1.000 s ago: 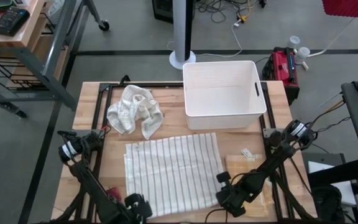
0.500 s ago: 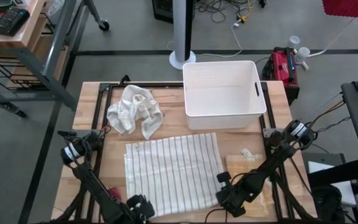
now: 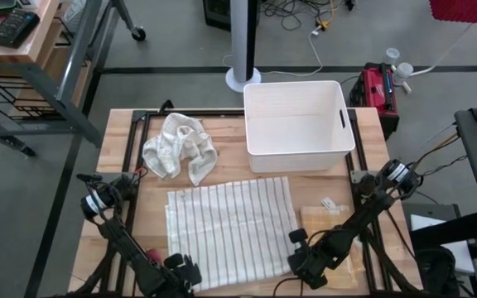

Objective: Fold towel
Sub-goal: Fold the white striped towel

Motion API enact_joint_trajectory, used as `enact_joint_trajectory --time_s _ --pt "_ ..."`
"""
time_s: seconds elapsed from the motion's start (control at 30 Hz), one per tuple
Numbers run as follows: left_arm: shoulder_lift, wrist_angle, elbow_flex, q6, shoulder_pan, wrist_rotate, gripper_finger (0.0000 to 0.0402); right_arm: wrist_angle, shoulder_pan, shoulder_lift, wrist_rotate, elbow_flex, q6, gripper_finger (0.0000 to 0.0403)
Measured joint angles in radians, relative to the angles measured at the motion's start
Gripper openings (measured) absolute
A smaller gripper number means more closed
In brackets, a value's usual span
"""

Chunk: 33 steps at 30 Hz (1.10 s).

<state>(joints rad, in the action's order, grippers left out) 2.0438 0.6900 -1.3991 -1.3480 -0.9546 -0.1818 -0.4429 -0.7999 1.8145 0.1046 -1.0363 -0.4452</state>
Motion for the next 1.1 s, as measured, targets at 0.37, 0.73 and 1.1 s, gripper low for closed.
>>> enact_joint_trajectory --time_s 0.37,0.73,1.1 --pt "-0.004 0.002 0.054 -0.153 0.007 0.072 0.0019 -0.001 0.001 0.000 -0.001 -0.001 0.000 0.0008" --pt "0.005 0.447 -0.259 -0.192 -0.026 0.013 0.0001 -0.068 0.000 -0.125 0.007 0.000 -0.064 0.0001" --pt "0.004 0.870 -0.591 -0.258 -0.025 -0.063 0.0000 -0.165 -0.040 -0.451 0.034 -0.001 -0.183 0.0001"
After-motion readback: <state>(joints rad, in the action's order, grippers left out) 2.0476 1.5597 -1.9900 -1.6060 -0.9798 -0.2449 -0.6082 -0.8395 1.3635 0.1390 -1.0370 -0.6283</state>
